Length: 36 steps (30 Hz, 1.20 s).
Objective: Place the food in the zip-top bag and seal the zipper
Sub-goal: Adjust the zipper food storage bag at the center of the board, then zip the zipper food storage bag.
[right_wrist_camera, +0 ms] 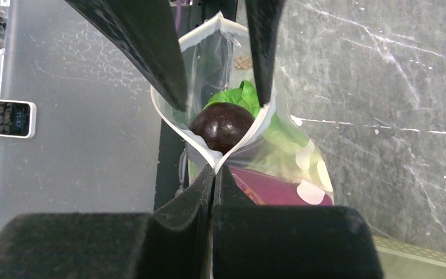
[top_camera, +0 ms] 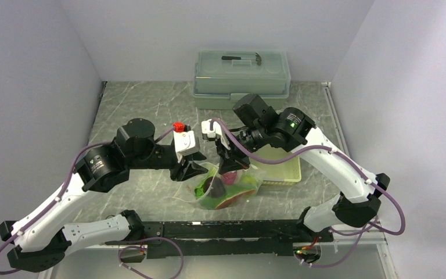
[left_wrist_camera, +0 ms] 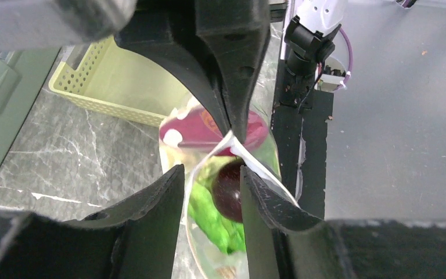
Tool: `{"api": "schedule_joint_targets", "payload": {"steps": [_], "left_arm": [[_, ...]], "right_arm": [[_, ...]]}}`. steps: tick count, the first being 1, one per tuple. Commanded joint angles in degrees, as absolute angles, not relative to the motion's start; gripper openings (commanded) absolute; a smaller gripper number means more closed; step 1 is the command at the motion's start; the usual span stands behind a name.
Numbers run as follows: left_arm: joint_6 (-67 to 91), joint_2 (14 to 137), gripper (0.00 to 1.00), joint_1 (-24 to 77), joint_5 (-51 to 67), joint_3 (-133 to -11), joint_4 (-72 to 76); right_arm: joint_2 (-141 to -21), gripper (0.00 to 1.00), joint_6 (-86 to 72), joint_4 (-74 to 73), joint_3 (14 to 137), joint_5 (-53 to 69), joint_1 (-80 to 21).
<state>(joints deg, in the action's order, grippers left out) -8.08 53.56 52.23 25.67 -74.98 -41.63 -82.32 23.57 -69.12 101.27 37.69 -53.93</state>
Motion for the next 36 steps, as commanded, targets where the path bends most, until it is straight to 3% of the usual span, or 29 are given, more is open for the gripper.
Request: {"api": "schedule_joint_targets", "payload": {"steps": [1,9,36], "left_arm": [[-5.2,52.5,0.45,52.4,26.8,-71.8,-31.5],[-1.9,50.1,0.53,52.4,25.9,-67.1,-23.5],[3.9,50.7,0.56,52.4,33.6,-64.9,-23.0]], "right_arm": [[-81.9,0.00,21.2,-69.4,105.0,38.2,-55.1],[-81.4,0.00,20.4,-68.8,104.8,37.7,-56.0],[-82.0,0.00,14.5,-64.2,107.9,32.7,-56.2]]}}
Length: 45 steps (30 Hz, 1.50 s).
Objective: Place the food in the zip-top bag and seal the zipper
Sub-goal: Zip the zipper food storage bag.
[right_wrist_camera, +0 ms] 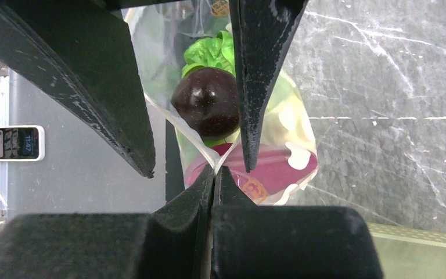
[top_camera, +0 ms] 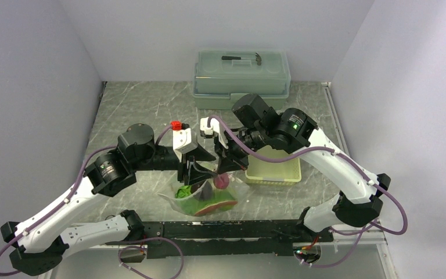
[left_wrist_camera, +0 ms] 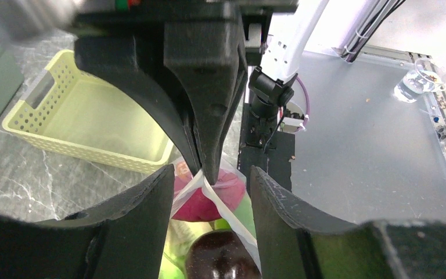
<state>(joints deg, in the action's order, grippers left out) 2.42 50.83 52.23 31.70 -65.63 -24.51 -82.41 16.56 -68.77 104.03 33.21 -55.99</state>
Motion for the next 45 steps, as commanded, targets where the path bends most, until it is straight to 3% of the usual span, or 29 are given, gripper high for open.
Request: {"api": "schedule_joint_targets", "payload": {"steps": [1,22,36,42,45], "left_arm": [[4.0,50.7,0.56,52.4,34.2,-64.9,-23.3],[3.6,49.8,0.50,52.4,30.3,-61.8,-25.2],[1.8,49.1,0.26,52.4,26.7,-63.0,-32.9],[1.1,48.9,0.00,52.4,24.7,-63.9,-34.9],[0.7,48.9,0.00,52.4,26.2,-63.9,-34.8]], "right_arm": [[-82.2,0.00,14.1,-64.2,108.3,32.5,-56.2],[-84.2,0.00,9.8,-64.6,113.6,29.3,-56.6],[-83.9,0.00,8.8,-64.0,114.6,27.7,-56.6],[-83.8,0.00,8.7,-63.8,114.2,27.7,-56.6],[-83.6,0.00,8.7,-63.6,114.0,27.5,-56.6]]}}
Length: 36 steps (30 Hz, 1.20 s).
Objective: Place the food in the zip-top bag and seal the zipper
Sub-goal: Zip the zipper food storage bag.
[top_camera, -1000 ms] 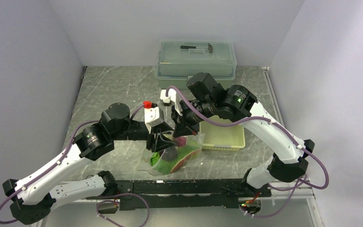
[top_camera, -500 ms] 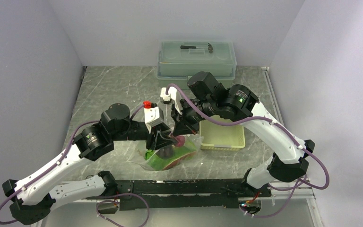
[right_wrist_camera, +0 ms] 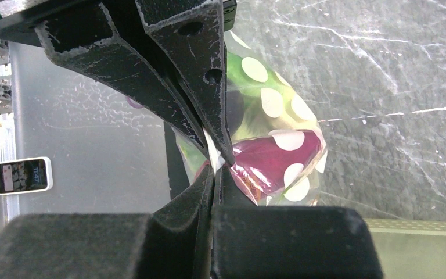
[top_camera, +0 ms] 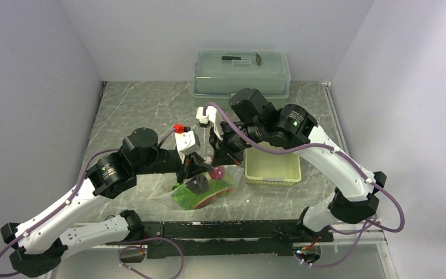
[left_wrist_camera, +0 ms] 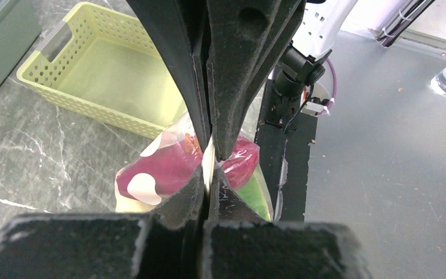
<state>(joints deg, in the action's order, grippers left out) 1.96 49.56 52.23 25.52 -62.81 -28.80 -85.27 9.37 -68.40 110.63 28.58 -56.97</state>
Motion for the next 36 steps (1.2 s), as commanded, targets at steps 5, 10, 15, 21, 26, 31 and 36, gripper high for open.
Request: {"api": "schedule_joint_targets", "payload": {"steps": [5,10,15,21,26,31,36], "left_arm": [[0.7,49.3,0.00,52.4,28.1,-64.3,-34.5],[0.7,49.8,0.00,52.4,29.5,-64.5,-33.8],[0.7,49.7,0.00,52.4,30.2,-64.5,-32.9],[1.5,48.2,0.00,52.4,30.7,-64.5,-31.3],[2.2,47.1,0.00,52.4,30.2,-64.8,-30.2],[3.1,45.9,0.00,52.4,30.3,-64.7,-28.7],[4.4,45.0,0.00,52.4,30.5,-64.8,-26.8]], "right_arm": [[-82.5,0.08,8.3,-61.8,113.0,25.6,-56.6],[-77.9,0.38,8.2,-55.4,107.7,23.5,-56.5],[-71.1,0.56,9.0,-46.8,99.9,23.1,-56.5],[-64.6,0.64,10.5,-40.6,90.4,25.6,-56.5],[-58.0,0.66,11.5,-33.1,81.6,26.9,-56.5],[-51.6,0.69,13.0,-23.9,71.7,27.7,-56.5],[-47.2,0.70,14.3,-15.9,63.8,29.0,-56.5]]}}
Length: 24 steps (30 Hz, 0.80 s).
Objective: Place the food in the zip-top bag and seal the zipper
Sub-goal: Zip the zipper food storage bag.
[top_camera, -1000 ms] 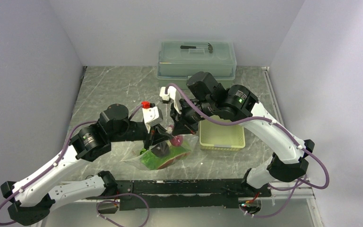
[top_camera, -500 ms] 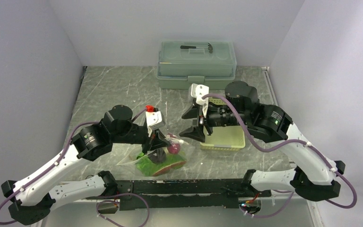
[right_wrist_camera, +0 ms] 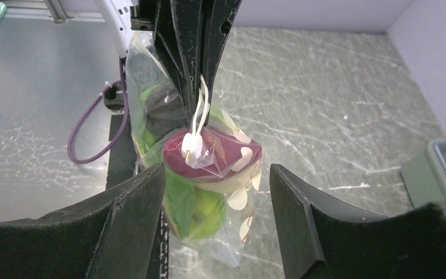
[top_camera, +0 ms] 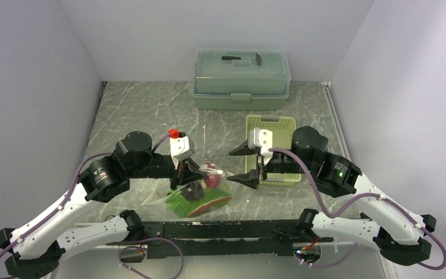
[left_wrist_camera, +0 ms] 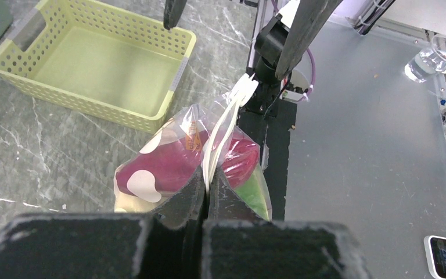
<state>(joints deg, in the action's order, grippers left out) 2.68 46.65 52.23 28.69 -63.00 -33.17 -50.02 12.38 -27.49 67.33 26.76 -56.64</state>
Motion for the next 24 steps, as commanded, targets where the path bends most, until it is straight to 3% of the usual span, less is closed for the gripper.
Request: {"api": "schedule_joint_targets", "payload": {"steps": [1,9,24], "left_arm": [[4.7,44.8,0.00,52.4,30.6,-64.7,-26.3],[6.1,44.0,0.00,52.4,31.1,-64.6,-23.6],[8.2,42.1,0.00,52.5,31.0,-63.6,-18.7]], "right_arm": [[-46.8,0.70,14.3,-14.9,63.0,29.5,-56.5],[-48.8,0.65,12.7,-9.6,61.8,32.7,-56.5],[-51.4,0.37,11.1,-6.3,61.9,37.3,-56.5]]}}
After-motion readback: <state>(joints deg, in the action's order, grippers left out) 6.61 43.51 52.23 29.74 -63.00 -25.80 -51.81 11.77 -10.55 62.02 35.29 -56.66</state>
